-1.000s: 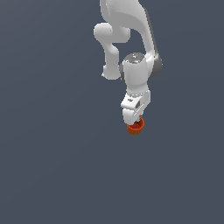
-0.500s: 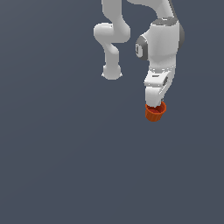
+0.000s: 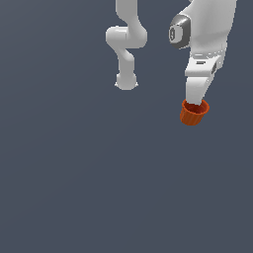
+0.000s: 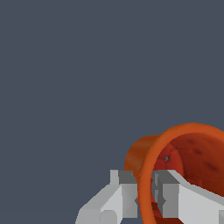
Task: Pick up the object and move it to a goal position.
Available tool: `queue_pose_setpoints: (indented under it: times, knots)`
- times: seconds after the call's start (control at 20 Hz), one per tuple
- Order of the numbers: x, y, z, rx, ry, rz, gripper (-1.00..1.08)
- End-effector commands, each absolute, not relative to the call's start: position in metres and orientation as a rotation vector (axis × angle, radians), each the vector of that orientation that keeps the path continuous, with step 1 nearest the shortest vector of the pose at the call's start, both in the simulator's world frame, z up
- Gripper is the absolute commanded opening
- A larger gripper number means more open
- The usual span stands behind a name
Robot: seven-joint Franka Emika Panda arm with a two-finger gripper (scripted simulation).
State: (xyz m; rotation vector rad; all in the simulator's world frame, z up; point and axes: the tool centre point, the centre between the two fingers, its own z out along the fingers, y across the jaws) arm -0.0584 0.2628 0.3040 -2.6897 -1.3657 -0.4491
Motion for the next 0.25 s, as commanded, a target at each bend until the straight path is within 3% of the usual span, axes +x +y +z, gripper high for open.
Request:
queue_pose_setpoints:
  times: [0.0, 0.2]
  knots:
    - [-0.0588, 0.2689, 0.3127, -2.691, -1.364, -0.45, -1.0]
    - [-0.059, 0.2721, 0.317, -2.69, -1.364, -0.45, -1.0]
